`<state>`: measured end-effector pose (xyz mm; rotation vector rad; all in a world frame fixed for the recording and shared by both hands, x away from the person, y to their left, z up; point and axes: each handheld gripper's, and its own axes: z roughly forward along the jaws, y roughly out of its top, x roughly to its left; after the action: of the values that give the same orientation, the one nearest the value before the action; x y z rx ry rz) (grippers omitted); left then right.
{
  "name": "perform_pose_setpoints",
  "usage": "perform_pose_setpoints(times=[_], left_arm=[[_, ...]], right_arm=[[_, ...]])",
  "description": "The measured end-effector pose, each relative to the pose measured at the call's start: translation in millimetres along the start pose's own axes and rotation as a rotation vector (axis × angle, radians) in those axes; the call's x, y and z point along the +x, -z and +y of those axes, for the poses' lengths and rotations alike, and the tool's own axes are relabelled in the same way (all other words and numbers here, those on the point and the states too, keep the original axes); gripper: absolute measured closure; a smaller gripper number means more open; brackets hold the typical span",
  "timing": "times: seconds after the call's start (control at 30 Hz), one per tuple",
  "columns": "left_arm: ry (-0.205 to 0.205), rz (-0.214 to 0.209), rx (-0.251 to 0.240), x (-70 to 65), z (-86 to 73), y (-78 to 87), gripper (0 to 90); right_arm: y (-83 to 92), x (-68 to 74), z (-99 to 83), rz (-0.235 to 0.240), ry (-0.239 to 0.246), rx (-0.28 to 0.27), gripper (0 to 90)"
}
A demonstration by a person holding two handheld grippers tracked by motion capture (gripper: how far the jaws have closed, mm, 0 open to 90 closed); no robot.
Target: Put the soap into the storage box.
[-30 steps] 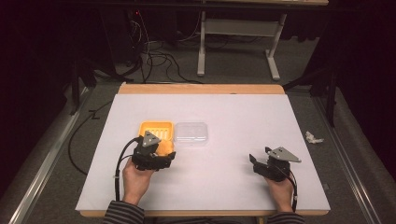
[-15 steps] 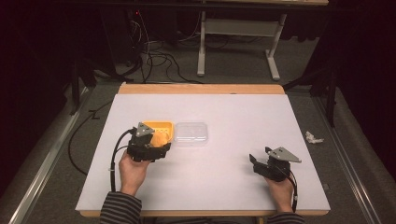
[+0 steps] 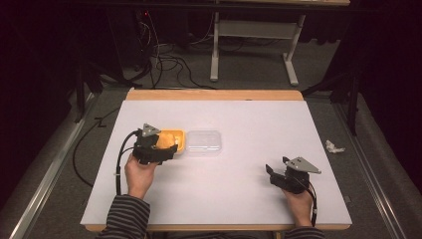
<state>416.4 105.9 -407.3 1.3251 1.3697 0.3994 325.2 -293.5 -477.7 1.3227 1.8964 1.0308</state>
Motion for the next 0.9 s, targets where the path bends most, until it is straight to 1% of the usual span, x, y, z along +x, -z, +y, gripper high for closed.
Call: perform_pose_setpoints(times=[0.07,0.23,0.4,0.47,0.7,0.73,0.77,0.9], left_arm=[[0.007,0.008,-0.007,2.1,1.2,-2.5,27.8],[-0.002,0.03,-0.009,4.4,5.8,-9.7,27.9],[0.018,0.008,-0.014,-0.2,11.3,-12.2,27.8],[0.012,0.011,-0.011,-0.5,11.6,-14.9,27.8],[0.019,0.019,-0.002,2.1,12.9,-24.3,27.8],[0.024,0.02,-0.005,2.5,13.2,-25.5,27.8],[0.04,0.027,-0.015,4.4,14.4,-28.1,27.8],[0.053,0.04,-0.021,8.3,16.2,-32.0,27.8]], right_arm=[[-0.1,-0.1,0.0,0.002,0.003,-0.002,29.0],[0.0,0.0,-0.1,0.001,0.008,-0.004,29.0],[-0.1,0.4,-0.1,0.002,0.008,-0.001,29.0],[-0.1,0.5,0.0,0.003,0.01,-0.002,29.0],[0.0,0.2,-0.1,0.001,0.011,-0.001,29.0],[0.0,0.2,-0.1,0.001,0.011,-0.001,29.0],[0.0,0.3,-0.1,0.003,0.009,0.0,29.0],[0.1,0.2,-0.1,0.002,0.011,-0.001,29.1]])
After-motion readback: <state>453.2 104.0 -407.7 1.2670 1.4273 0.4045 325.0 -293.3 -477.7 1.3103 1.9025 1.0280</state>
